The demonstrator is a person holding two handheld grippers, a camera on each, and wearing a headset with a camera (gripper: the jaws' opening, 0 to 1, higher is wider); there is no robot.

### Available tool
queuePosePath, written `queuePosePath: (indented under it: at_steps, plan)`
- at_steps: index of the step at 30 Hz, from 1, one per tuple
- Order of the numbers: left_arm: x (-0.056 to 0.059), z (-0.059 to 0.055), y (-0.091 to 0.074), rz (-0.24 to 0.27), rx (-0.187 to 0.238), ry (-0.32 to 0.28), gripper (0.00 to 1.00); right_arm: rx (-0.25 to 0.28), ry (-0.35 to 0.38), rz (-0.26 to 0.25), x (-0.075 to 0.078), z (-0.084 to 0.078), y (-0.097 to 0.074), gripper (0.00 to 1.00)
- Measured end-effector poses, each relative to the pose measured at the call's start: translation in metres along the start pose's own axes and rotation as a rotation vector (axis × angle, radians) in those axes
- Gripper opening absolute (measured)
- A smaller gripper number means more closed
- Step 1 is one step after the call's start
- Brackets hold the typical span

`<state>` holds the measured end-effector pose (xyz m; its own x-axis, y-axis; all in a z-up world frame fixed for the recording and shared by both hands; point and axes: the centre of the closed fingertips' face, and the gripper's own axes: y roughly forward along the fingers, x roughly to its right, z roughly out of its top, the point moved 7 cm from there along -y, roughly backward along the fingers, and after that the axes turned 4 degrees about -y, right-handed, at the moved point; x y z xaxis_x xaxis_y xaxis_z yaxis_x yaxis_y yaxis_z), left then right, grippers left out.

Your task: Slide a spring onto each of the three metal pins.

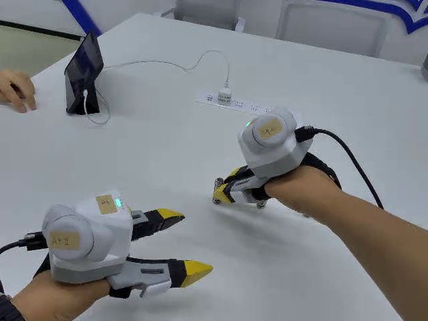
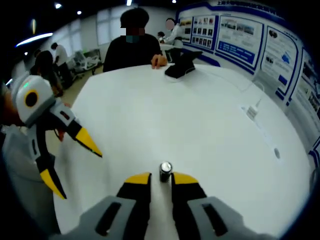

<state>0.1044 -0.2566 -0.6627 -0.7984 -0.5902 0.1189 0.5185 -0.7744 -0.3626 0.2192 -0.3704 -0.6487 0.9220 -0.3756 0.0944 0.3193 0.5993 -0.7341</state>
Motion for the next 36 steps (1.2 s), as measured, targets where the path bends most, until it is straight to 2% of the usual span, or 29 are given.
queuePosePath:
  at_steps: [12, 24, 36]
  plan:
    - [-0.003, 0.003, 0.001, 0.007, -0.003, 0.008, 0.61, 0.047, 0.022, -0.018, -0.019, -0.014, -0.026, 0.22]
    - [-0.004, 0.006, 0.001, 0.019, 0.003, 0.007, 0.65, 0.07, 0.068, -0.035, -0.035, -0.047, -0.051, 0.25]
    - [0.002, 0.009, -0.001, 0.036, 0.003, 0.011, 0.67, 0.106, 0.083, -0.076, -0.039, -0.077, -0.092, 0.3]
